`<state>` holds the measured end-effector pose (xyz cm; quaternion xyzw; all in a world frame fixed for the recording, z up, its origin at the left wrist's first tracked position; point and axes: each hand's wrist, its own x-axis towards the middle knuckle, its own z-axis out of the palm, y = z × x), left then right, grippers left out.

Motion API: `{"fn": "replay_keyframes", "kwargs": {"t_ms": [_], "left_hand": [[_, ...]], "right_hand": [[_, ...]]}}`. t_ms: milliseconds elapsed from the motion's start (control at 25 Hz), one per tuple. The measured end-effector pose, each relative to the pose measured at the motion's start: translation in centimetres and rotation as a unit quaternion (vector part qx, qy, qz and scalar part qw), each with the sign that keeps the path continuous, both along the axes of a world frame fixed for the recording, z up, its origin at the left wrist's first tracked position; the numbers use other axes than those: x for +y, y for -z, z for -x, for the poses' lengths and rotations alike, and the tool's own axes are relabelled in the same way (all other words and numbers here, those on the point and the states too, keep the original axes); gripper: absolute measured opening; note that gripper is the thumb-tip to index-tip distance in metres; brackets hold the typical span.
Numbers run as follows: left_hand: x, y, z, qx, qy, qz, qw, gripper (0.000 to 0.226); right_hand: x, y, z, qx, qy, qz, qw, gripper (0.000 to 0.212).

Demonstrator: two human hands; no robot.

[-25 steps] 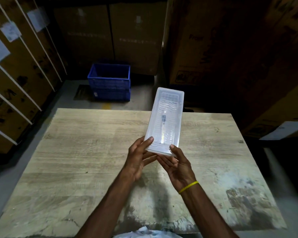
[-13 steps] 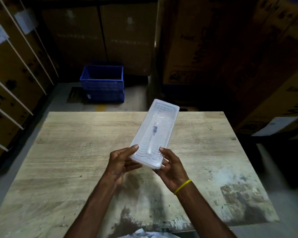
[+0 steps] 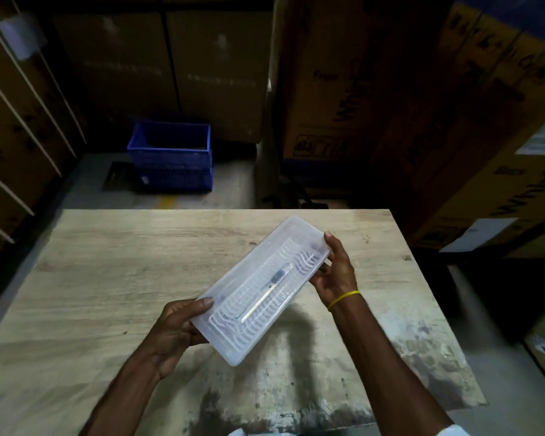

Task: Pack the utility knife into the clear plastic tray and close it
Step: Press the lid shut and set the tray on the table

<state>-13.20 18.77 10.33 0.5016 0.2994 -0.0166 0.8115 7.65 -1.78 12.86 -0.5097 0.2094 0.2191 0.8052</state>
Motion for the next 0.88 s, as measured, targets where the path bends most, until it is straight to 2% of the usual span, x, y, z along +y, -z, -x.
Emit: {"fn": "replay_keyframes", "kwargs": {"t_ms": [80,160,280,360,440,560,680,880], "left_hand": [[0.2,0.2,-0.5,0.012,-0.054,0.016,0.998,0.062],[0.3,0.8,-1.2,0.017,-0.167,0.051,0.984,0.043],[0.8,1.2,-2.2,0.015,-0.276,0.051,0.96,0.022],[1.6,1.3,-2.5,0.023,-0.284,0.02,0.958,0.022],[2.5,1.3,-2.5,0.036,-0.27,0.002,0.962,0.024],[3.0,1.1,-2.7,0.041,-0.231,-0.027,0.972,0.037],[2.9,1.0,-2.9,0.035,-0.214,-0.039,0.975,0.044],[3.4,2.1,-2.9,0.048,-0.228,-0.057,0.971,0.043]], "right_hand": [[0.1,0.3,0.1,0.002,0.02,-0.023,1.0,0.037],[-0.2,0.8,0.4,0.009,0.002,-0.044,0.999,0.032],[-0.7,1.4,1.2,0.0,-0.057,0.002,0.998,0.007],[-0.9,1.8,1.0,-0.024,-0.094,0.085,0.992,0.011],[-0.9,2.0,0.3,-0.068,-0.12,0.168,0.976,0.024],[-0.4,2.0,-0.8,-0.103,-0.137,0.224,0.959,0.046],[0.0,2.4,-1.8,-0.101,-0.141,0.243,0.954,0.04],[0.4,4.1,-2.4,-0.116,-0.136,0.262,0.948,0.038]]}}
